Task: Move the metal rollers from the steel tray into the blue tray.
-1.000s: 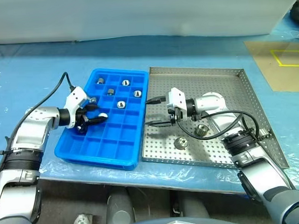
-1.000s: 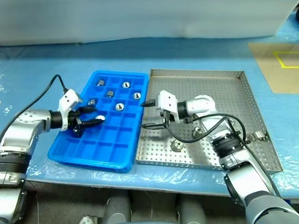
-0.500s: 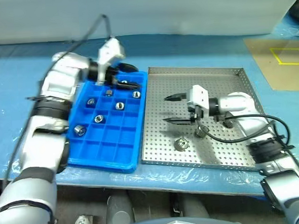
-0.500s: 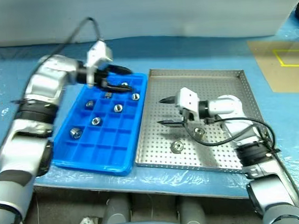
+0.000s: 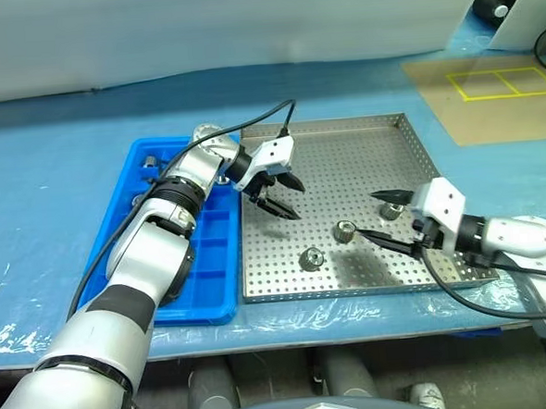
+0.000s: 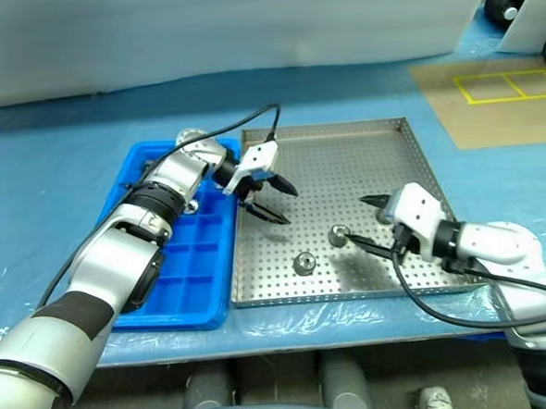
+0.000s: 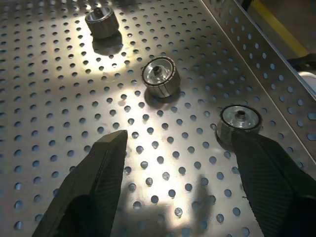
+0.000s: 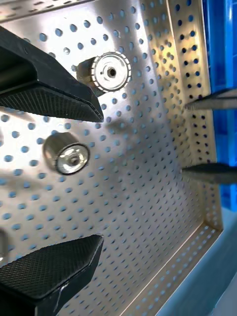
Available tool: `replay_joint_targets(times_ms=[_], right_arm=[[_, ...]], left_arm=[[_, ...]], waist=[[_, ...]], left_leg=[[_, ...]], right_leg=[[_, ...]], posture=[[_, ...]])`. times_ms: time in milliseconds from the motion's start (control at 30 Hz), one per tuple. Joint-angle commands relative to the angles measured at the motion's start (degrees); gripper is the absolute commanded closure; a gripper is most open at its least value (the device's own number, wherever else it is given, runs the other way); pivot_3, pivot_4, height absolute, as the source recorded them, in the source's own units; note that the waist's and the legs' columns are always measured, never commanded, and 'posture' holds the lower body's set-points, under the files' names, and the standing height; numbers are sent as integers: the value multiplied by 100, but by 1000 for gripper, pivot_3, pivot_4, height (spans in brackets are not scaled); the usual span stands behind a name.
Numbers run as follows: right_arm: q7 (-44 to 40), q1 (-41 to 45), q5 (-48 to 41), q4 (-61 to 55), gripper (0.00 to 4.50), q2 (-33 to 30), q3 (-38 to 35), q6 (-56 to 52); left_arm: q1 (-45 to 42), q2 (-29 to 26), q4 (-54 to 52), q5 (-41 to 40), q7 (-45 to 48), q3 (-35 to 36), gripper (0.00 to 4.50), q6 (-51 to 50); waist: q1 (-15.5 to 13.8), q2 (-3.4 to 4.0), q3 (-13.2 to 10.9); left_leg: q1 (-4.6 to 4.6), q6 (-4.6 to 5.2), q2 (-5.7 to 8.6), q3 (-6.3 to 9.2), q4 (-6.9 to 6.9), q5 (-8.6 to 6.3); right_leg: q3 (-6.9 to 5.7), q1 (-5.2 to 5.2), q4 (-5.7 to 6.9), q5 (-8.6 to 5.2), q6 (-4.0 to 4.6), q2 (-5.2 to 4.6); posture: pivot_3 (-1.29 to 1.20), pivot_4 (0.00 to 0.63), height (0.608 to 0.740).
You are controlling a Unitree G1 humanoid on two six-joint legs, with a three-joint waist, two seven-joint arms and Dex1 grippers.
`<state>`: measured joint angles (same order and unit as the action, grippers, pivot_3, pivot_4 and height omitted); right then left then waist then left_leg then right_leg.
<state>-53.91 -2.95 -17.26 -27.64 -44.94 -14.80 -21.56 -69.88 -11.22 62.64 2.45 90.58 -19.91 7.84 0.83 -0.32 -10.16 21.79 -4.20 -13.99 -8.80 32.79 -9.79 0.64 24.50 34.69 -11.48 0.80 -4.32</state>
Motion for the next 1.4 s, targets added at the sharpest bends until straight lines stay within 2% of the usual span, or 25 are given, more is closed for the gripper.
replay_joint_targets(times_ms=[33, 133, 233, 467, 900, 1033, 1133, 1400], right_arm=[[140, -488, -216, -596, 784, -68, -654, -178], [247, -891, -305, -883, 784, -45, -1005, -332], [371, -1237, -376, -1143, 784, 30, -1217, -458], [557, -1374, -620, -1546, 784, 62, -1020, -652], [645, -1235, -650, -1877, 784, -79, -170, -743], [678, -1208, -669, -1849, 784, -110, -186, -770], [664, -1225, -671, -1811, 784, -152, -246, -766], [754, -1131, -625, -1746, 784, -138, -180, -753]], left_arm=[[45, 142, 68, 92, 160, -18, 994, 259], [124, 256, 73, 85, 191, -51, 994, 310], [332, 280, -141, -120, 192, -397, 994, 325], [683, 75, -471, -341, 192, -1044, 994, 405], [794, 358, -413, -175, 169, -703, 994, 281], [995, 332, -596, -189, 192, -927, 994, 168], [1122, 252, -536, 185, 185, -1039, 994, 456], [1206, 406, -354, 376, -46, -904, 994, 490]], waist=[[24, 0, 0], [76, 0, 1], [164, -1, 2], [338, -1, 2], [341, 0, 2], [341, 0, 3], [343, 0, 2], [343, 0, 21]], left_leg=[[-7, 7, 2, -4, 4, -4], [-6, 26, 6, -15, 19, -16], [-5, 45, 16, -27, 26, -27], [-3, 58, 16, -38, 27, -36], [0, 69, 24, -40, 27, -43], [-3, 69, 24, -44, 27, -44], [-3, 70, 24, -45, 27, -44], [-7, 70, 25, -50, 28, -45]], right_leg=[[5, -8, -1, 0, -1, -2], [19, -9, -2, -2, -4, -7], [35, -9, -8, -2, -5, -12], [42, -6, -15, -6, -12, -12], [43, -6, -20, -13, -23, -20], [47, -6, -20, -13, -24, -20], [49, -6, -20, -14, -24, -20], [54, -8, -19, -14, -26, -21]], posture=[[-616, 150, 740], [-636, 150, 740], [-650, 150, 740], [-647, 150, 740], [-633, 150, 740], [-634, 150, 740], [-632, 150, 740], [-630, 150, 740]])
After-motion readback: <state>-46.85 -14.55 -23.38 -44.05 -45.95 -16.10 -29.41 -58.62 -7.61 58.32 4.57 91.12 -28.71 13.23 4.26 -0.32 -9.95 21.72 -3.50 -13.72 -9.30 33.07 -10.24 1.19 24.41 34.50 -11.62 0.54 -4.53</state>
